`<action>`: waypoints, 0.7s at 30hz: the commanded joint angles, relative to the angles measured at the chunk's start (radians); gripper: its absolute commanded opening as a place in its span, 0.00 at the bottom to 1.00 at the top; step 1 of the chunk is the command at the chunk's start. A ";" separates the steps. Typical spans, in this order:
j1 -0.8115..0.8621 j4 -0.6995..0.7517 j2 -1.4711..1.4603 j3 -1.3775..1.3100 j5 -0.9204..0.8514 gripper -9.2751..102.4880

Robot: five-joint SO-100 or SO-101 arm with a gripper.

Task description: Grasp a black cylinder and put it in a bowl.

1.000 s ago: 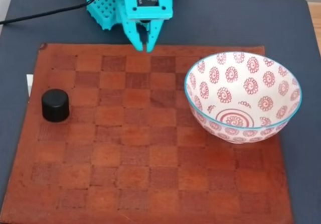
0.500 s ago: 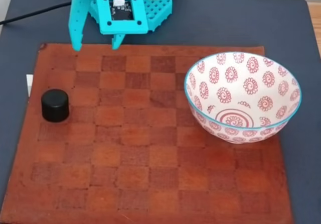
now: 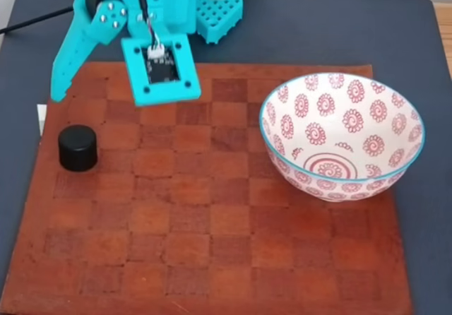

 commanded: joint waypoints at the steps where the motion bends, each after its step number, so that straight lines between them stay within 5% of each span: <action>1: 0.009 -0.002 -0.014 -0.035 -0.003 0.44; 21: 0.069 -0.049 -0.204 -0.040 -0.003 0.44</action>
